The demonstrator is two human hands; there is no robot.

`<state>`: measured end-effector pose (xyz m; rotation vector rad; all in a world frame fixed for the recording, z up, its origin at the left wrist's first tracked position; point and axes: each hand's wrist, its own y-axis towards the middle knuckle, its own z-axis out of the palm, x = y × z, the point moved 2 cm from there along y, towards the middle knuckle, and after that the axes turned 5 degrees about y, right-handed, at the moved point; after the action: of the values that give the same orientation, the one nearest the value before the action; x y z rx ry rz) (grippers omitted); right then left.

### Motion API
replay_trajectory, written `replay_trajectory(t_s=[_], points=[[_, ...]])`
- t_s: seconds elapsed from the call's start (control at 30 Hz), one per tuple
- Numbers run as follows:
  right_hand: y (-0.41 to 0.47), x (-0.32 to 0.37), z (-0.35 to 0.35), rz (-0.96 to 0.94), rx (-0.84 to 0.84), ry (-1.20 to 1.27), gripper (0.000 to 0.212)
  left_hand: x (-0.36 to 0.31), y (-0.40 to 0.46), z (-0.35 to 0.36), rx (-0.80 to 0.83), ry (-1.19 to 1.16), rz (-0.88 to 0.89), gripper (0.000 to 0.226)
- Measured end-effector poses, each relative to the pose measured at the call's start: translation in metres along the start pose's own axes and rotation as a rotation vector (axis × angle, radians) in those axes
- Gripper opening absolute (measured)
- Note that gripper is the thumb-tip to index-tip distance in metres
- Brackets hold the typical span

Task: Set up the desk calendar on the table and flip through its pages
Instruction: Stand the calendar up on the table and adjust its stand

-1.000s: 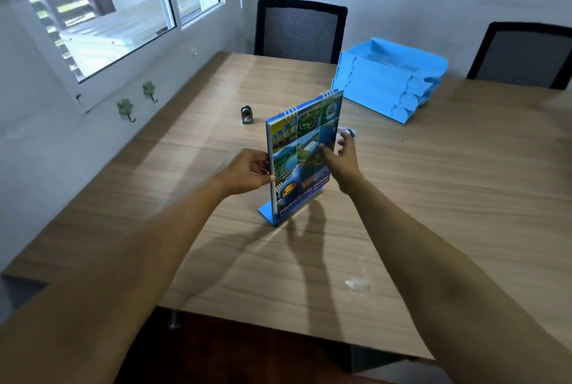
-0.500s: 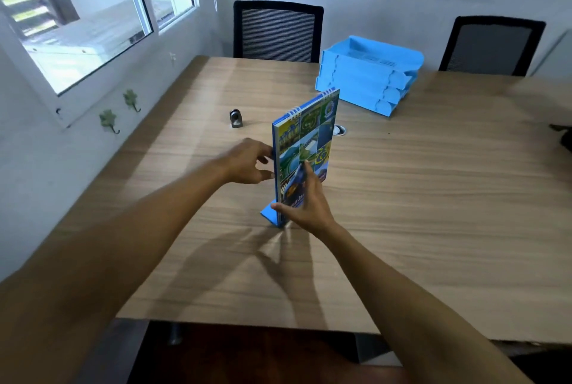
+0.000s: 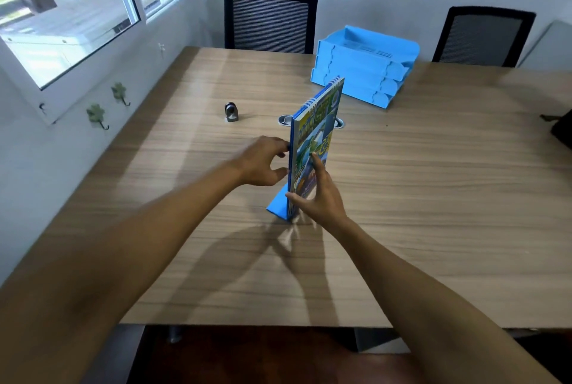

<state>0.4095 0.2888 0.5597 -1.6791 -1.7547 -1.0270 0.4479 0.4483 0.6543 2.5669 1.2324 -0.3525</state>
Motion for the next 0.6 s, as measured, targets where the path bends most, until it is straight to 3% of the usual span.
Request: replay_trajectory(t_s=[0.6], points=[[0.011,0.000,-0.027,-0.059,0.280,-0.264,0.088,0.005,0.016,0.007,-0.023,-0.005,-0.012,0.070]])
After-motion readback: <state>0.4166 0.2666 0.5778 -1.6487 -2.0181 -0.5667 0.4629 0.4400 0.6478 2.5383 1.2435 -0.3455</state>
